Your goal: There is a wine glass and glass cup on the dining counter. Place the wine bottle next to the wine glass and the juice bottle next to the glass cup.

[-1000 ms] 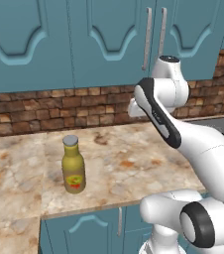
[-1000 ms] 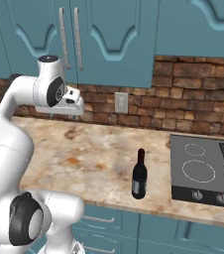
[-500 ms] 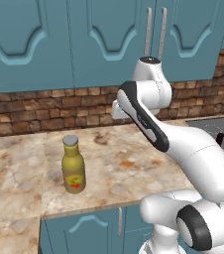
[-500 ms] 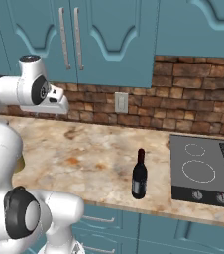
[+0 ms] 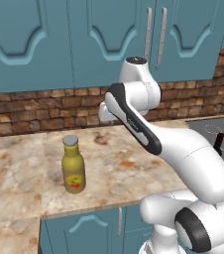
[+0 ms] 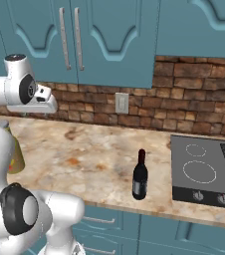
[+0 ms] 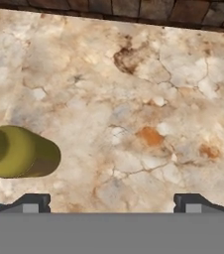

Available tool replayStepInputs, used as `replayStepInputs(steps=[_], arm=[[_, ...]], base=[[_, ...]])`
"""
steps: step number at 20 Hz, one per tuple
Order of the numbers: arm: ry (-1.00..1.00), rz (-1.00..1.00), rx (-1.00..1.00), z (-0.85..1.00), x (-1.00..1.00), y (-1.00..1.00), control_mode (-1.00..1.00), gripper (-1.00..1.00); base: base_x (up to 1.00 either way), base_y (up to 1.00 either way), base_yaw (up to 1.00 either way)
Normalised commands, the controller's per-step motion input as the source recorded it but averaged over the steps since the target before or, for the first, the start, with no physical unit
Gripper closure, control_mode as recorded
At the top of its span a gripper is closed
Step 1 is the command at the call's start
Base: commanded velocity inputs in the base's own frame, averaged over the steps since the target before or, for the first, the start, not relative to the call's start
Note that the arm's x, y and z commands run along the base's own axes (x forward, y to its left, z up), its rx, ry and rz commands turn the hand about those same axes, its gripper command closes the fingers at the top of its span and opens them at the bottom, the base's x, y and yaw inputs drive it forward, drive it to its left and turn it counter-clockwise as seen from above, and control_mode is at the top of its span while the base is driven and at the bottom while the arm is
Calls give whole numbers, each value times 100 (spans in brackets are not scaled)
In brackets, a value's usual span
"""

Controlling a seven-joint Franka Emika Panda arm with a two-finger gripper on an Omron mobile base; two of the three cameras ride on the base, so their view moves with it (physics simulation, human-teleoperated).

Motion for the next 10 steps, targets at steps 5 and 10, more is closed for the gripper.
replayStepInputs(steps=[5,10], arm=[[0,9,0,4,-1,29,-100,-100],[0,10,0,4,0,30,-100,-100]], base=[[0,0,0],[0,0,0]])
